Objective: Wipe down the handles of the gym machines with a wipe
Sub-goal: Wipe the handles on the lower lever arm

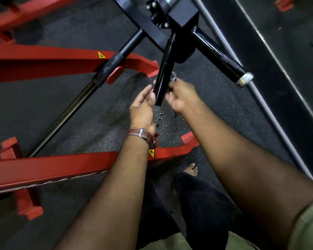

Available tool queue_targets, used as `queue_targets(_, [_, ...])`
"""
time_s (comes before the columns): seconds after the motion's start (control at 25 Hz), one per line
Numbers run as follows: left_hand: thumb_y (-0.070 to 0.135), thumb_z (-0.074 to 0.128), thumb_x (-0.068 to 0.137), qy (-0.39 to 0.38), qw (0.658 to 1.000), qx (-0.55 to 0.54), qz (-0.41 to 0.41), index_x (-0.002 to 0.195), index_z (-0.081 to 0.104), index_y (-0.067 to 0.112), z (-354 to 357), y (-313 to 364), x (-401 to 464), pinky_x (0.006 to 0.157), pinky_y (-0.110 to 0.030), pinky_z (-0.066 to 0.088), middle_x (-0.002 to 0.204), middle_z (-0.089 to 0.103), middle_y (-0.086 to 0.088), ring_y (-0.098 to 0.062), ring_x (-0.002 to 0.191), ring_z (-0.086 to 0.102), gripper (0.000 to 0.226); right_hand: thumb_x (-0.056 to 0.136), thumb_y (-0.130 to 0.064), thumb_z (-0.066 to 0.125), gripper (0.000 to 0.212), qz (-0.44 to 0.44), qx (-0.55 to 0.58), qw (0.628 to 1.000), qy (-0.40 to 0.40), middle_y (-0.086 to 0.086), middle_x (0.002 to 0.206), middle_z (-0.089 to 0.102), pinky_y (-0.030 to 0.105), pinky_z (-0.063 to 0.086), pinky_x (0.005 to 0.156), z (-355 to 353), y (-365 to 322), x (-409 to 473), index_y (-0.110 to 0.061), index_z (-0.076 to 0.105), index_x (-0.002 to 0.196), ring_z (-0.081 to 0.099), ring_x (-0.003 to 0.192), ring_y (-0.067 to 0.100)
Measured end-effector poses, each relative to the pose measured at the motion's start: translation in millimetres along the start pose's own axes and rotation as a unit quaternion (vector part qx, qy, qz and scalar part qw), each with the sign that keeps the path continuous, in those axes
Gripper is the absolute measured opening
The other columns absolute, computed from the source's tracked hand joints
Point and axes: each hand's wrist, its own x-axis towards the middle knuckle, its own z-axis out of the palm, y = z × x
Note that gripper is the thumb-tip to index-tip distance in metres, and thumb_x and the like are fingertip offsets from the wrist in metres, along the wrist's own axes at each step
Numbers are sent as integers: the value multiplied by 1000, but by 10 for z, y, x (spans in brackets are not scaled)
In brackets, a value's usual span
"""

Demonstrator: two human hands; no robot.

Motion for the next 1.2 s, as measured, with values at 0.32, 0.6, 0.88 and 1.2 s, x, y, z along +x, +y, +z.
queue_targets(0.32, [3, 49, 99, -11, 990, -97, -97, 114, 69, 7, 24, 1, -6, 71, -30, 52, 98, 74, -11, -19, 78, 69, 25, 82, -4, 74, 12, -364, -323, 854, 185, -2, 80, 64, 23, 46, 64, -141, 652, -420, -13, 66, 79, 55, 67, 2])
queue_targets(0.6, [3, 44, 100, -12, 980, -153, -127, 116, 66, 4, 65, 54, -57, 72, -28, 58, 93, 73, -8, -16, 76, 70, 27, 84, -8, 59, 12, -544, -453, 690, 149, 5, 83, 58, 35, 44, 56, -54, 337, -299, -10, 64, 74, 56, 71, 22])
queue_targets(0.88, [0, 40, 100, -6, 968, -211, -135, 98, 67, 1, 72, 81, -105, 77, -33, 59, 87, 75, -12, -22, 82, 72, 27, 82, -2, 60, 7, -595, -492, 626, 106, 11, 84, 56, 34, 45, 52, 46, 42, -231, -6, 64, 77, 55, 67, 21])
queue_targets(1.2, [-5, 45, 97, 24, 968, -203, -146, 94, 66, -2, 58, 129, -122, 56, -24, 57, 73, 69, -9, -14, 57, 68, 22, 80, 2, 60, 17, -562, -528, 635, 45, 11, 88, 59, 42, 52, 58, -240, 514, -404, -5, 68, 93, 60, 71, 28])
